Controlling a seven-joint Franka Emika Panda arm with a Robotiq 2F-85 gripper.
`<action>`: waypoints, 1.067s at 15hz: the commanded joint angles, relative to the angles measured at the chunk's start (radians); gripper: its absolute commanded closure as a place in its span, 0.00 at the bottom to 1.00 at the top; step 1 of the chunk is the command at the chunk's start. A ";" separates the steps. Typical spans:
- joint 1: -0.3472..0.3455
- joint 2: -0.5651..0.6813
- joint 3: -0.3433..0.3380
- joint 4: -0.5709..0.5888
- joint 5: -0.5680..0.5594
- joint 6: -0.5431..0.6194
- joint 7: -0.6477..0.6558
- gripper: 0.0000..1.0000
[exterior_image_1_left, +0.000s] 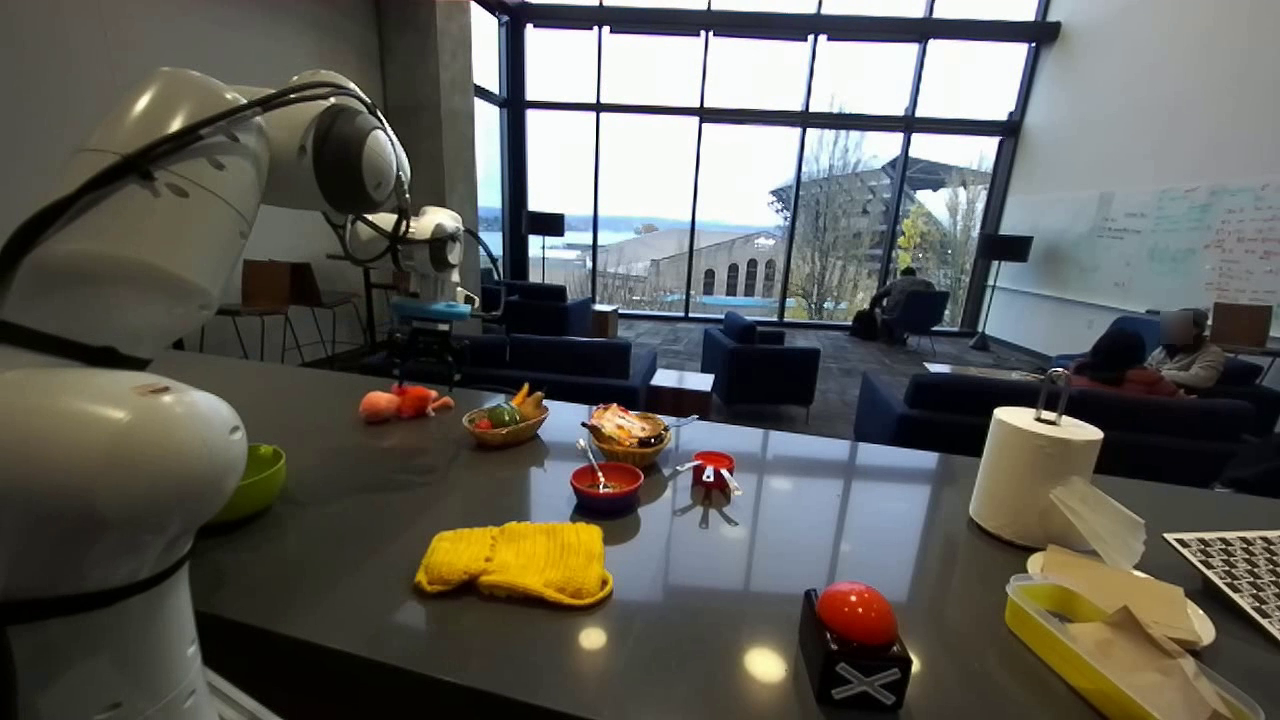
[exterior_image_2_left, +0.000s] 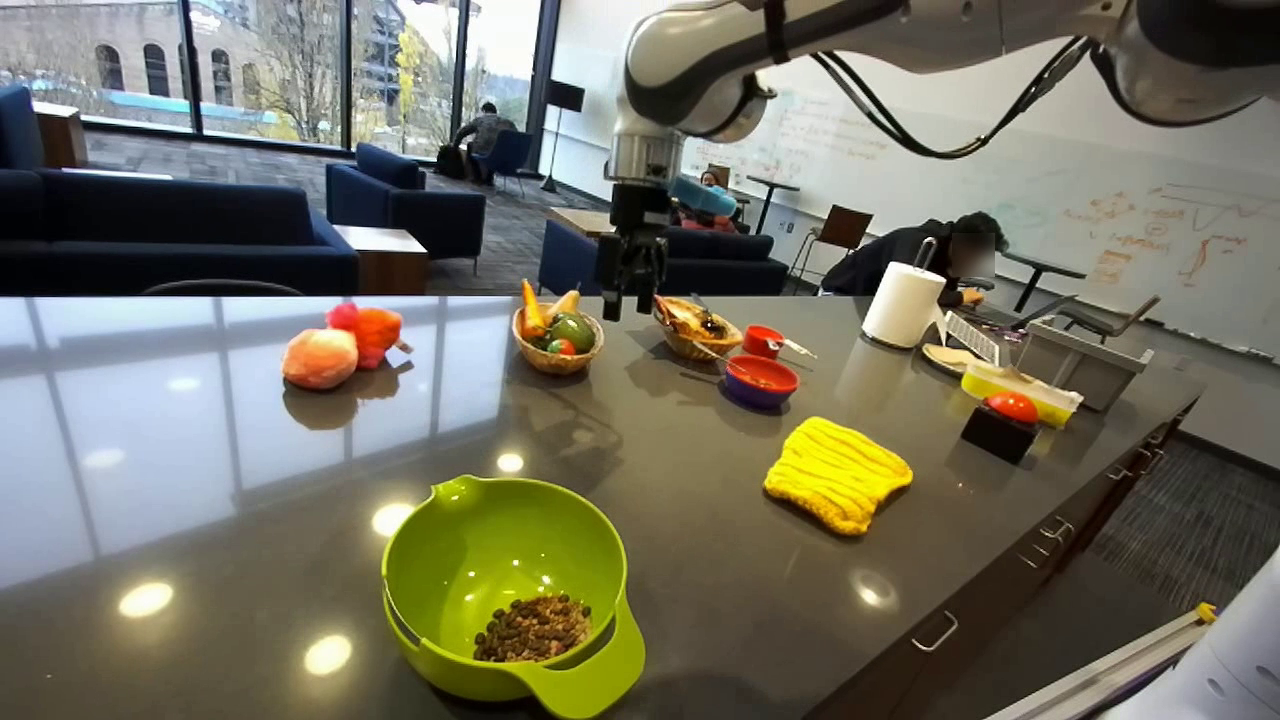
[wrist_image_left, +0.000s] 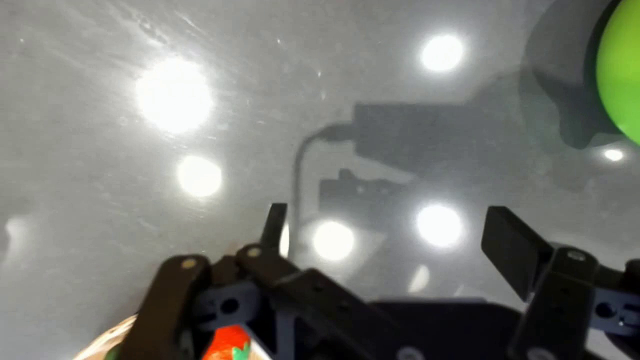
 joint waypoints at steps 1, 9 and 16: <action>-0.026 0.025 -0.020 0.019 0.017 0.059 0.002 0.00; -0.025 0.207 -0.041 0.205 0.038 0.127 0.047 0.00; -0.018 0.394 -0.084 0.448 0.035 0.167 0.155 0.00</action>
